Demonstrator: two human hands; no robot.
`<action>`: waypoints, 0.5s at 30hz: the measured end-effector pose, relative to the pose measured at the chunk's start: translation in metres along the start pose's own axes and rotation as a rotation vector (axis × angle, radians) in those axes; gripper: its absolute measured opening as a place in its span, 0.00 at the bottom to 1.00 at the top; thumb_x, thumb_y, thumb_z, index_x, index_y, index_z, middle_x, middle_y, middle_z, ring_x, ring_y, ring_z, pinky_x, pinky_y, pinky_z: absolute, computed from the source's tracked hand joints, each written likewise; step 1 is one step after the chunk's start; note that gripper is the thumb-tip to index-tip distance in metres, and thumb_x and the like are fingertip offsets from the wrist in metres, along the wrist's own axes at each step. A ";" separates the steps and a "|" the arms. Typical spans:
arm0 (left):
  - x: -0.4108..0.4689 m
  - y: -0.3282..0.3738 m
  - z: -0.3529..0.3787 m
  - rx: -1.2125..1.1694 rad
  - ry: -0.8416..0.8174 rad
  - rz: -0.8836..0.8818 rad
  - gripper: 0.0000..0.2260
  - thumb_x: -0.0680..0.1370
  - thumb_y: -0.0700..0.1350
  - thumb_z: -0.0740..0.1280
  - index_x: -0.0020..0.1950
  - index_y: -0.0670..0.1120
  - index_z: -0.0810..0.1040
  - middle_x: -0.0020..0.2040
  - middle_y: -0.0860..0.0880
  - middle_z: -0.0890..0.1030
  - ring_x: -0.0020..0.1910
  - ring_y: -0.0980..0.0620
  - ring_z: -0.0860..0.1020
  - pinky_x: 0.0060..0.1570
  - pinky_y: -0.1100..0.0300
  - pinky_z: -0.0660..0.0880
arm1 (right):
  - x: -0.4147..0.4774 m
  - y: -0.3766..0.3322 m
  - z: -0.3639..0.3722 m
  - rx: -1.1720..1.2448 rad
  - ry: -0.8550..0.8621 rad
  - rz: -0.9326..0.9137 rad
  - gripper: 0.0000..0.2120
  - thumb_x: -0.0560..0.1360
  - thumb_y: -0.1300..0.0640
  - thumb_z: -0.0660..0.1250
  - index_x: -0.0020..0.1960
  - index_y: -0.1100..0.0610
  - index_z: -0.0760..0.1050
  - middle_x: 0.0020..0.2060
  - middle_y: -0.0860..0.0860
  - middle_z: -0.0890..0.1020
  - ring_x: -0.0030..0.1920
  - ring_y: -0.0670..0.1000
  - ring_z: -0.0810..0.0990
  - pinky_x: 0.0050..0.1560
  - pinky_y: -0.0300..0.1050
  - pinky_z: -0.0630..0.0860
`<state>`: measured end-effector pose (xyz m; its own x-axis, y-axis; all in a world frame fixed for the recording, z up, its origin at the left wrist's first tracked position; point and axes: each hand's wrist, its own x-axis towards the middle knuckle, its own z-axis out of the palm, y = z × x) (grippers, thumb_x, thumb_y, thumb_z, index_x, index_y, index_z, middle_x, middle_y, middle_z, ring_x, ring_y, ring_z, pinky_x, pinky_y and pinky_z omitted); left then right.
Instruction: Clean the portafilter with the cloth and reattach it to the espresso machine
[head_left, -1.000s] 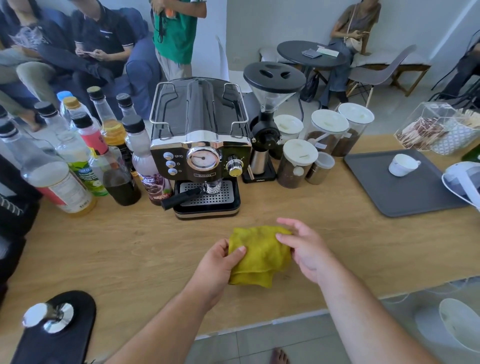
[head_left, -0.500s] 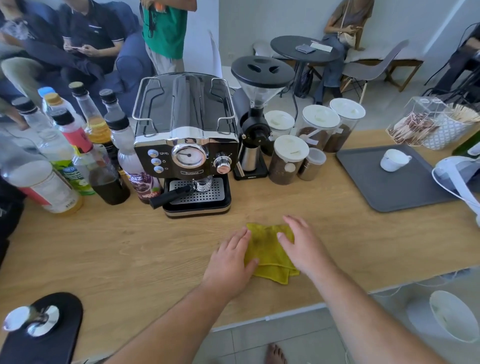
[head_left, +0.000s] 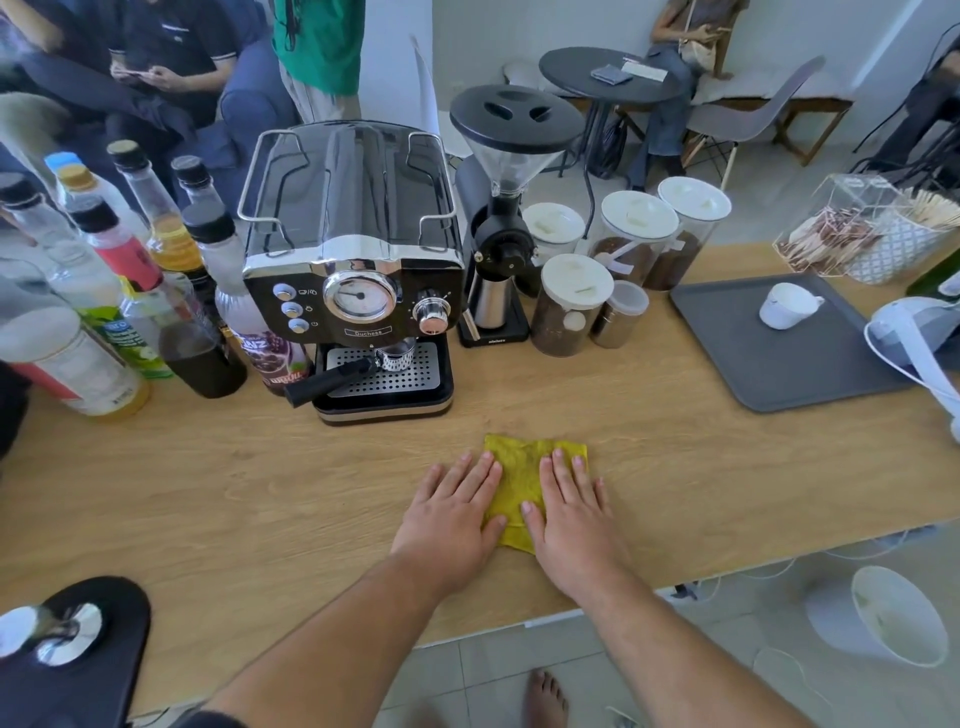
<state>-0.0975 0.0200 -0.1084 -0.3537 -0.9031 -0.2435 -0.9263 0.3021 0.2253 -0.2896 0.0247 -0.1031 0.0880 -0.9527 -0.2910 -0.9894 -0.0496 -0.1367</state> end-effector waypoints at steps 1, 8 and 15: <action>0.000 0.000 0.000 0.003 -0.006 -0.001 0.31 0.86 0.62 0.45 0.87 0.53 0.43 0.87 0.55 0.43 0.86 0.52 0.40 0.84 0.46 0.38 | 0.000 0.000 -0.002 -0.003 -0.007 0.002 0.37 0.85 0.36 0.37 0.89 0.54 0.41 0.89 0.50 0.42 0.88 0.54 0.38 0.88 0.59 0.43; 0.001 -0.001 -0.006 -0.010 -0.031 0.020 0.32 0.86 0.63 0.46 0.87 0.52 0.43 0.88 0.55 0.43 0.86 0.53 0.41 0.84 0.46 0.41 | 0.003 -0.002 -0.011 0.020 -0.069 0.008 0.36 0.89 0.38 0.46 0.89 0.54 0.41 0.89 0.51 0.42 0.88 0.55 0.39 0.87 0.61 0.45; -0.027 -0.005 -0.039 -0.376 0.185 -0.110 0.29 0.85 0.38 0.60 0.85 0.54 0.60 0.86 0.57 0.57 0.82 0.50 0.63 0.75 0.48 0.70 | -0.008 0.003 -0.043 0.269 0.214 -0.050 0.23 0.86 0.52 0.68 0.80 0.52 0.72 0.72 0.50 0.80 0.69 0.55 0.79 0.64 0.50 0.78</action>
